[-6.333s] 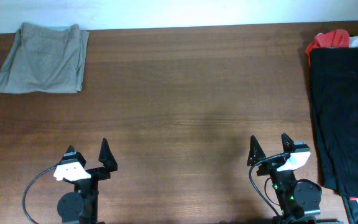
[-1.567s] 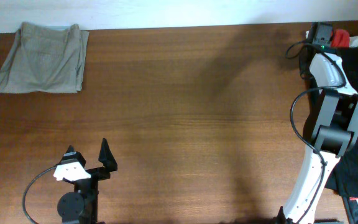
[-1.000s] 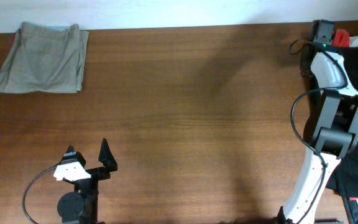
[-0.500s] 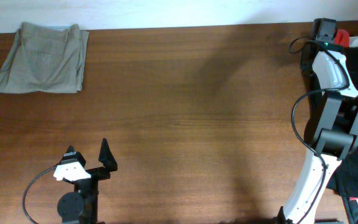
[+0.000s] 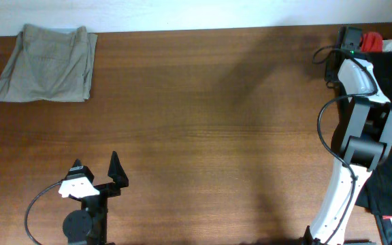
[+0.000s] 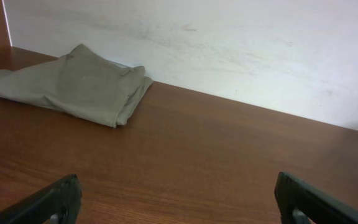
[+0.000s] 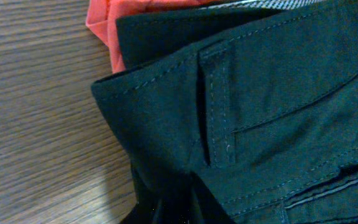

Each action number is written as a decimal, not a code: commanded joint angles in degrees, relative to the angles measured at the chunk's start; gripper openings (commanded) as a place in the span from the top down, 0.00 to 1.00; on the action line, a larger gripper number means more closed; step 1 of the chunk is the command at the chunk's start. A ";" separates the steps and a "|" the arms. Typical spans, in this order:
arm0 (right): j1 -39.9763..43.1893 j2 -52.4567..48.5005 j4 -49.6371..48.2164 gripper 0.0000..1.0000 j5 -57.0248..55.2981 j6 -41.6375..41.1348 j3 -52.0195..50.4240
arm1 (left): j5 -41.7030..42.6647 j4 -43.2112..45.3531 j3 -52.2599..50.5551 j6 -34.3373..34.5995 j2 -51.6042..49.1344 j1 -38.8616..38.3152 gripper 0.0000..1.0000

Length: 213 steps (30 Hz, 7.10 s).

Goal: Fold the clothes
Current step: 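Grasp the black trousers at the waistband with the right gripper, then pull the black trousers left and lay them flat mid-table, then reach the left gripper to the trousers' left edge and grasp it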

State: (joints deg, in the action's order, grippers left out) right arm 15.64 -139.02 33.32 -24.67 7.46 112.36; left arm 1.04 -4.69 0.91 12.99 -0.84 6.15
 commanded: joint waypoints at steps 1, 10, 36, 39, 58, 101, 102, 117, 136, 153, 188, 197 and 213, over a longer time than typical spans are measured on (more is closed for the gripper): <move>0.59 -0.63 -0.13 0.88 -1.86 -0.48 1.09 | 0.02 -0.02 -0.39 -0.94 0.39 0.28 0.01; 0.83 -0.66 -1.60 0.68 0.52 -0.48 1.09 | 0.02 -0.04 -0.39 -0.94 0.39 0.28 0.01; 1.01 -3.87 -3.93 0.60 1.22 1.70 1.07 | 0.02 -0.04 -0.39 -0.92 0.39 0.28 0.01; 1.01 -3.87 -3.93 0.87 -1.33 1.68 1.07 | 0.02 -0.04 -0.39 -0.92 0.39 0.28 0.01; 0.87 17.16 -2.58 0.96 -7.10 -9.86 1.09 | 0.02 -0.02 -0.39 -0.92 0.39 0.28 0.01; -56.37 17.44 3.72 0.22 37.35 -24.70 1.14 | 0.02 -0.04 -0.39 -0.94 0.39 0.28 0.01; -54.14 18.62 4.98 0.21 37.35 -24.70 1.14 | 0.02 -0.02 -0.39 -0.92 0.39 0.28 0.01; -20.06 24.15 45.18 0.01 36.24 -23.39 -0.13 | 0.02 -0.02 -0.39 -0.92 0.39 0.28 0.01; -16.37 24.11 42.27 0.01 36.26 -23.41 -5.33 | 7.74 5.84 -0.37 -0.90 -0.15 0.28 0.01; -16.37 24.11 42.29 0.01 36.26 -23.41 -5.33 | 14.45 -14.47 48.74 -23.71 -53.64 0.31 0.01; -16.37 24.11 42.27 0.01 36.06 -23.41 -5.33 | 34.38 -60.81 90.95 -43.30 -129.83 14.19 0.01; -16.37 24.11 42.29 0.01 36.06 -23.41 -5.33 | 38.64 -60.59 90.86 -43.28 -133.31 10.10 0.01; -16.37 24.11 42.27 0.01 36.06 -23.41 -5.33 | 9.62 -69.07 106.33 -15.67 -133.28 14.10 0.99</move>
State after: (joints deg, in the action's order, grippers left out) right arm -0.82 -115.13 75.61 11.90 -16.29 106.96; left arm 27.94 -69.25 99.22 -15.94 -132.99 17.96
